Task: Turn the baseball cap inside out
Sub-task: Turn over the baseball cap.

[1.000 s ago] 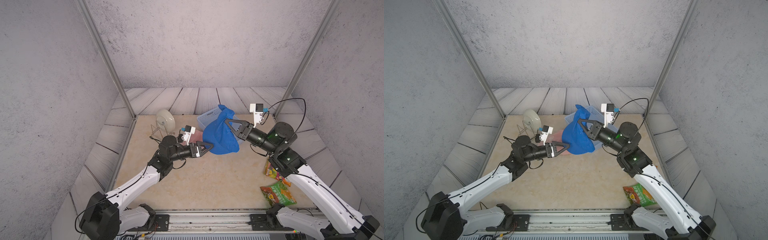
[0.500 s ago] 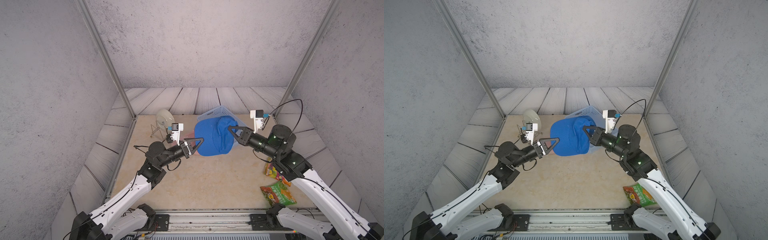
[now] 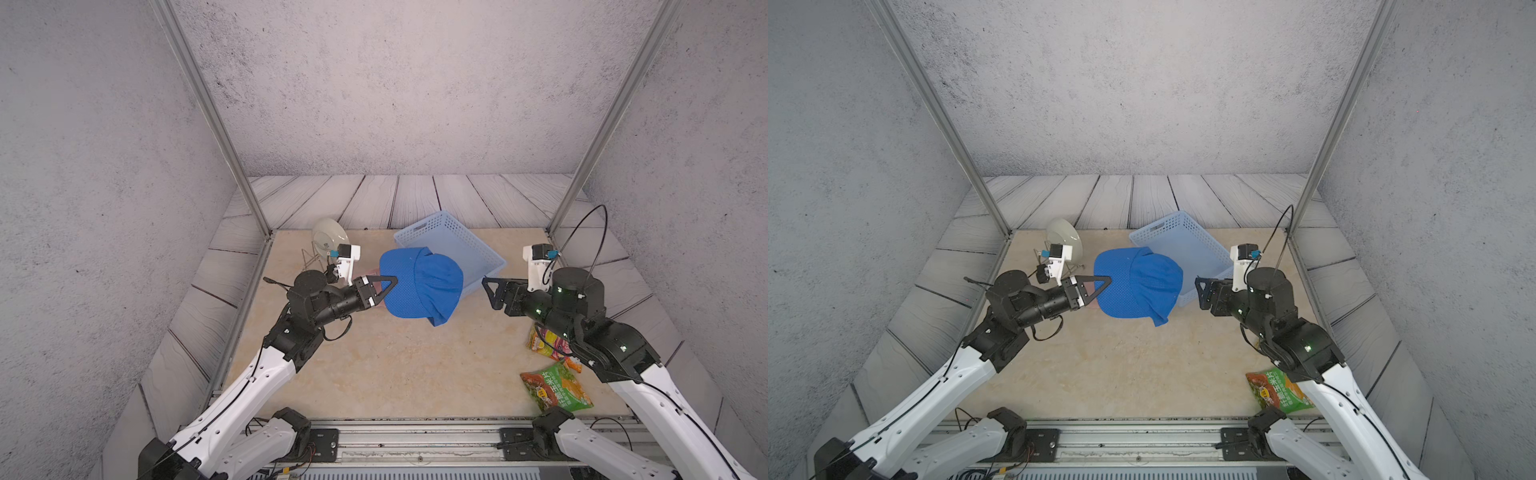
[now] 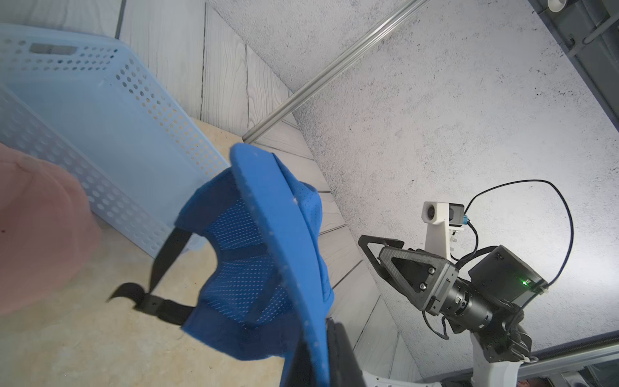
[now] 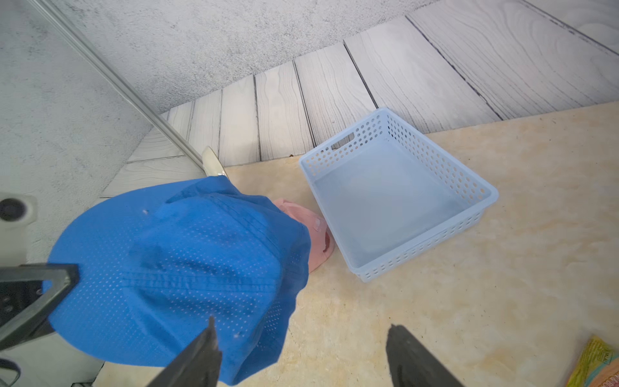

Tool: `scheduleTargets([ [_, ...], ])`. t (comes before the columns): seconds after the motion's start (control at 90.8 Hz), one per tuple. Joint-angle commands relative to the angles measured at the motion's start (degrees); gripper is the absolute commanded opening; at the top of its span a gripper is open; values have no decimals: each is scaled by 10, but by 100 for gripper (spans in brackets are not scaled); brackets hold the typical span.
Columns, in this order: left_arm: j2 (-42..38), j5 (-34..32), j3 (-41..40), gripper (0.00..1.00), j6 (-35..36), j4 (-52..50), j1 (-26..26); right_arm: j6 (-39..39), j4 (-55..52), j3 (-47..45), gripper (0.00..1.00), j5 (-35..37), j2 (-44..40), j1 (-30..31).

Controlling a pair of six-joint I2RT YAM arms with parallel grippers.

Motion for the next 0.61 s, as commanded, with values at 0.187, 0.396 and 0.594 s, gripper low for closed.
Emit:
scheduleTargets([
  [0.187, 25, 85, 67, 0, -22, -36, 9, 212, 148, -136, 86, -171, -54, -5],
  [0.396, 37, 118, 77, 0, -57, -1, 13, 381, 353, -251, 88, -206, -74, -5],
  [0.594, 35, 118, 69, 0, -64, 10, 14, 395, 406, -249, 48, -248, -34, -6],
])
